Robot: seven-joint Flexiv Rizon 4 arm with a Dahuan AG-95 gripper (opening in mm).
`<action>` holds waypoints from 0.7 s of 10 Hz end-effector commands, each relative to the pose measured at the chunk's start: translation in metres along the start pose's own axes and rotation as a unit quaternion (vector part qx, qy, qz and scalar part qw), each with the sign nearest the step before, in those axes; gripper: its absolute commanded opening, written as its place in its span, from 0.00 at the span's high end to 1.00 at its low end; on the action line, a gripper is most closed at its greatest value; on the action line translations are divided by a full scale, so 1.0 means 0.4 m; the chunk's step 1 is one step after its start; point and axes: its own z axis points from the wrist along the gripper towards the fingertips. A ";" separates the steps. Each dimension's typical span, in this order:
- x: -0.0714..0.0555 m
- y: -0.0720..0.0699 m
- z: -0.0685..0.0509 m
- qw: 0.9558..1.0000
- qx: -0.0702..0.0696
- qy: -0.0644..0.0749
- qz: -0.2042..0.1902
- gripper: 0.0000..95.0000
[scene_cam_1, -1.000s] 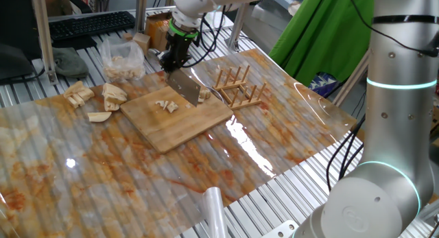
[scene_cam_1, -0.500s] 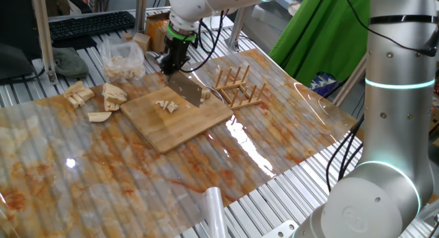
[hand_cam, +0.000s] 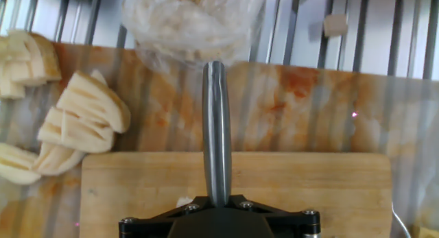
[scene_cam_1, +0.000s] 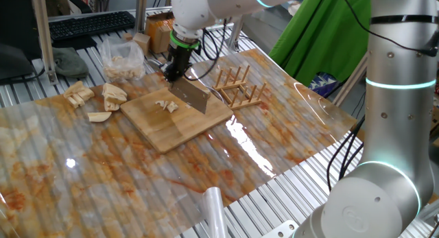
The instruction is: Slice the lotus root
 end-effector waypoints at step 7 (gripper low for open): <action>0.014 -0.013 0.017 1.000 -0.005 -0.001 0.009 1.00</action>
